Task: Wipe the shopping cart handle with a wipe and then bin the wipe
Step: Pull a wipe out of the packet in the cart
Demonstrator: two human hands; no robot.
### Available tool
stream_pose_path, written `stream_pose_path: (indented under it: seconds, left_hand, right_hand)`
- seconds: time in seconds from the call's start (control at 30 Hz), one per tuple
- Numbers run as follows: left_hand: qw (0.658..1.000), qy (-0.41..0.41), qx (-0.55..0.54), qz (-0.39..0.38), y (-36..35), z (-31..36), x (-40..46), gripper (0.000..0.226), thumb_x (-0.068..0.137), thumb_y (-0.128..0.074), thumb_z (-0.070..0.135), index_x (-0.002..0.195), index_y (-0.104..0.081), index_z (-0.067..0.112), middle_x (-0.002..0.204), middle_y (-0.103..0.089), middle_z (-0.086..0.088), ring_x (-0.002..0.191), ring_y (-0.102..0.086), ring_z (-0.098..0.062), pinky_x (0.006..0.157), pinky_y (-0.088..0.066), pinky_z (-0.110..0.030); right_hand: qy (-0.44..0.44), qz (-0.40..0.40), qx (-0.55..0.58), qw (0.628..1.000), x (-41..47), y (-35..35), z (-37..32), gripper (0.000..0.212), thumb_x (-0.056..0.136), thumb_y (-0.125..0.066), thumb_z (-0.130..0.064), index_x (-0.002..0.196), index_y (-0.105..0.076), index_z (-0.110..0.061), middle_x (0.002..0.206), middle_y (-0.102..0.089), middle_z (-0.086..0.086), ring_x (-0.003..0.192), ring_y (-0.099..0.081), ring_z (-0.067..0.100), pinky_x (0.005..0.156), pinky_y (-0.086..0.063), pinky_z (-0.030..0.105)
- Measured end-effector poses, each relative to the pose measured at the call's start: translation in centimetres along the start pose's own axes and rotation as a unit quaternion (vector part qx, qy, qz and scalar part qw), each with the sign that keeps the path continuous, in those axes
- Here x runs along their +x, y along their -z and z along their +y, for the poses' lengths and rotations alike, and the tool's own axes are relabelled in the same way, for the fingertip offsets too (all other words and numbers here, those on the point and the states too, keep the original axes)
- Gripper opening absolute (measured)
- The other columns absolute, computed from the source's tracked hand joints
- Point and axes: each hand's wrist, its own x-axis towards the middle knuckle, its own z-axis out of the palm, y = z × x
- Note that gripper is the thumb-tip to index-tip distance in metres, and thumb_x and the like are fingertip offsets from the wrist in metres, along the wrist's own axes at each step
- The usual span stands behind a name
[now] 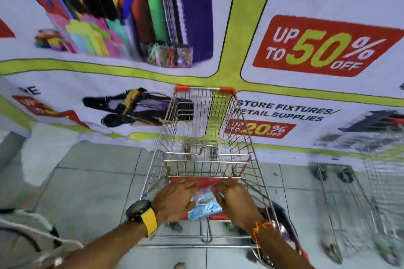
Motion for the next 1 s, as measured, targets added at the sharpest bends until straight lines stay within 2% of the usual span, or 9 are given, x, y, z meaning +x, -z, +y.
stream_pose_path:
  seconds: [0.17, 0.33, 0.47, 0.6, 0.7, 0.83, 0.87, 0.97, 1.0]
  left_hand:
    - [0.994, 0.027, -0.046, -0.093, -4.7, -2.7, 2.4, 0.058, 0.096, -0.050, 0.033, 0.149, -0.033, 0.020, 0.159, -0.033, -0.003, 0.142, -0.037, -0.024, 0.113, -0.036, -0.037]
    - [0.993, 0.030, -0.070, -0.090, -7.5, -3.9, 3.3, 0.063, 0.097, -0.048, 0.029, 0.154, -0.022, 0.021, 0.164, -0.020, -0.003, 0.147, -0.029, -0.025, 0.117, -0.031, -0.037]
    - [0.996, 0.008, -0.054, -0.065, -7.8, -4.2, 3.5, 0.062, 0.100, -0.041, 0.034, 0.155, -0.017, 0.018, 0.165, -0.015, -0.005, 0.149, -0.018, -0.019, 0.114, -0.024, -0.030]
    - [0.996, 0.006, -0.054, -0.067, -7.7, -4.1, 3.5, 0.065, 0.100, -0.041, 0.032, 0.156, -0.009, 0.020, 0.166, -0.007, -0.004, 0.151, -0.009, -0.018, 0.116, -0.022, -0.034]
    - [0.996, 0.012, -0.053, -0.068, -8.0, -4.3, 3.5, 0.067, 0.099, -0.042, 0.034, 0.156, -0.007, 0.022, 0.167, -0.003, -0.003, 0.151, -0.007, -0.019, 0.116, -0.024, -0.036]
    - [0.996, 0.011, -0.046, -0.076, -8.6, -4.7, 3.6, 0.068, 0.100, -0.042, 0.036, 0.156, -0.004, 0.023, 0.167, 0.000, -0.002, 0.152, -0.006, -0.022, 0.117, -0.025, -0.038]
    - [0.996, 0.013, -0.046, -0.080, -8.8, -4.7, 3.6, 0.070, 0.100, -0.042, 0.037, 0.156, -0.003, 0.024, 0.167, 0.002, -0.001, 0.152, -0.005, -0.023, 0.117, -0.026, -0.039]
    - [0.995, 0.026, -0.041, -0.086, -9.5, -4.9, 3.5, 0.071, 0.100, -0.042, 0.040, 0.156, 0.000, 0.022, 0.166, 0.006, 0.001, 0.152, -0.002, -0.026, 0.116, -0.029, -0.044]
    - [0.995, 0.029, -0.036, -0.085, -9.7, -5.0, 3.4, 0.071, 0.101, -0.040, 0.041, 0.156, 0.000, 0.021, 0.166, 0.007, 0.002, 0.152, -0.002, -0.026, 0.115, -0.031, -0.045]
  right_hand:
    - [-0.013, -0.149, -0.029, 0.988, 4.1, -3.6, 0.3, 0.021, 0.085, -0.052, -0.001, 0.091, -0.067, -0.014, 0.100, -0.072, 0.015, 0.092, -0.069, 0.035, 0.078, -0.054, 0.038]
    - [0.032, -0.195, -0.111, 0.974, 6.5, -7.9, 0.6, 0.019, 0.092, -0.052, -0.004, 0.097, -0.071, -0.006, 0.107, -0.071, 0.018, 0.101, -0.066, 0.036, 0.090, -0.050, 0.047]
    - [0.037, -0.199, -0.152, 0.967, 7.1, -10.2, 1.3, 0.011, 0.092, -0.064, -0.017, 0.095, -0.069, -0.008, 0.105, -0.069, 0.015, 0.101, -0.066, 0.034, 0.090, -0.049, 0.050]
    - [0.055, -0.198, -0.161, 0.965, 7.3, -11.2, 1.6, 0.031, 0.085, -0.075, -0.035, 0.096, -0.069, -0.007, 0.105, -0.071, 0.014, 0.097, -0.068, 0.035, 0.092, -0.051, 0.059]
    - [0.087, -0.182, -0.185, 0.962, 7.1, -11.4, 1.6, 0.043, 0.077, -0.079, -0.049, 0.088, -0.071, -0.008, 0.095, -0.075, 0.010, 0.084, -0.072, 0.031, 0.080, -0.057, 0.057]
    - [0.089, -0.162, -0.163, 0.969, 6.8, -11.3, 1.6, 0.048, 0.086, -0.066, -0.055, 0.097, -0.067, -0.008, 0.100, -0.072, 0.009, 0.089, -0.070, 0.030, 0.085, -0.055, 0.055]
    - [0.084, -0.160, -0.144, 0.973, 6.8, -11.3, 1.6, 0.045, 0.089, -0.063, -0.051, 0.100, -0.066, -0.007, 0.102, -0.071, 0.010, 0.090, -0.069, 0.031, 0.085, -0.055, 0.052]
    - [0.067, -0.148, -0.083, 0.983, 6.6, -11.0, 1.8, 0.015, 0.093, -0.060, -0.016, 0.103, -0.065, -0.007, 0.103, -0.071, 0.013, 0.087, -0.069, 0.034, 0.083, -0.054, 0.045]
    - [0.053, -0.152, -0.068, 0.985, 6.5, -10.9, 1.9, 0.013, 0.091, -0.058, -0.010, 0.101, -0.065, -0.008, 0.102, -0.071, 0.012, 0.086, -0.069, 0.032, 0.084, -0.055, 0.044]
